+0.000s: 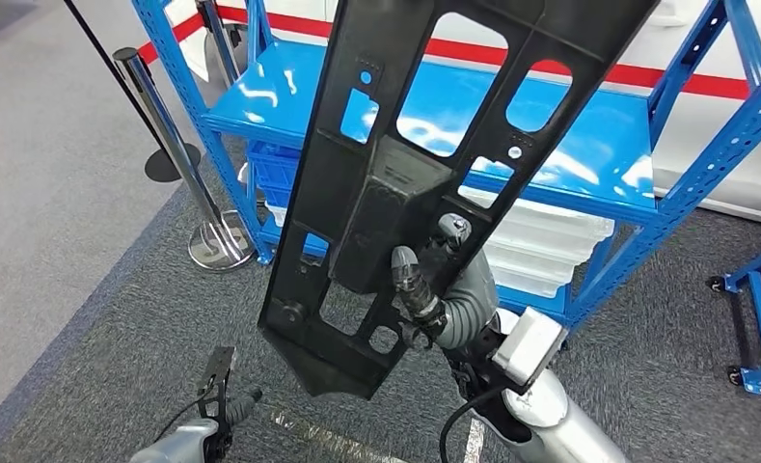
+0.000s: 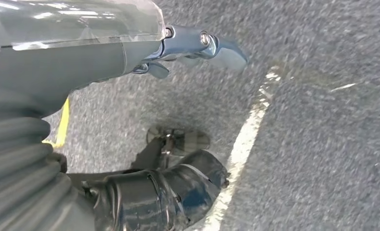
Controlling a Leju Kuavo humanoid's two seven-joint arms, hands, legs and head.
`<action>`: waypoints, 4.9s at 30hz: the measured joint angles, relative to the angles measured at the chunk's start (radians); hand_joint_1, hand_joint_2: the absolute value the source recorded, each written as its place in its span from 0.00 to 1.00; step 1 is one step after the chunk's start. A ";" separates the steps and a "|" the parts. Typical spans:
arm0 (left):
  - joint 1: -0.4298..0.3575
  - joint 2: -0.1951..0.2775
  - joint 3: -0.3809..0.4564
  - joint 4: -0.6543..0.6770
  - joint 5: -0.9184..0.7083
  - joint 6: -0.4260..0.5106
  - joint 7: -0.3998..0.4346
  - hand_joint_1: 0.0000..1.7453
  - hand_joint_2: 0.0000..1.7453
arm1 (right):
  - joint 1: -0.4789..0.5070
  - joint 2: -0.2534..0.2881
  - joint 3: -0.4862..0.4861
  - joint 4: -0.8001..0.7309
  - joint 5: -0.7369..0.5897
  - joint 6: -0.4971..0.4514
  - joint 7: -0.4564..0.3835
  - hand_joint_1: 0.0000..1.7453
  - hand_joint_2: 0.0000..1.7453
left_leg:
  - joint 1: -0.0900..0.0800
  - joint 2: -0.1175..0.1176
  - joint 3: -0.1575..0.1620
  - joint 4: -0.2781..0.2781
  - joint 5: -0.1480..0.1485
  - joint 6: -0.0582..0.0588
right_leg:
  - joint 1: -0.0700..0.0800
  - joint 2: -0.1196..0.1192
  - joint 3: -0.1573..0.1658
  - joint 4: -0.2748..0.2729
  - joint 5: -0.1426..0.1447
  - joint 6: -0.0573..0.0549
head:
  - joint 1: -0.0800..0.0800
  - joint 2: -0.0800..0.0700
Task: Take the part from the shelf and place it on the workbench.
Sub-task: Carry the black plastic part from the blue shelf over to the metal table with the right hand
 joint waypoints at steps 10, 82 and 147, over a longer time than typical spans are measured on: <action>0.004 0.011 0.005 0.000 0.006 0.005 0.023 0.00 1.00 | -0.002 0.000 0.000 0.011 0.012 0.017 0.001 1.00 1.00 | -0.010 0.031 0.123 0.073 -0.097 0.005 | 0.006 -0.044 -0.091 -0.003 0.082 -0.006 | -0.009 0.000; -0.006 0.033 0.007 0.002 -0.027 0.017 0.098 0.00 1.00 | -0.059 -0.025 0.059 0.054 0.375 0.032 0.120 1.00 1.00 | -0.007 -0.049 0.093 -0.059 -0.017 0.046 | 0.005 -0.005 -0.151 0.250 -0.078 0.028 | 0.000 0.000; -0.027 0.032 0.007 0.003 -0.040 0.000 0.143 0.00 1.00 | -0.110 -0.058 0.246 0.053 0.682 -0.004 0.208 1.00 1.00 | -0.013 -0.100 0.069 -0.011 -0.037 0.045 | 0.001 0.048 -0.078 0.057 0.033 0.024 | -0.008 0.000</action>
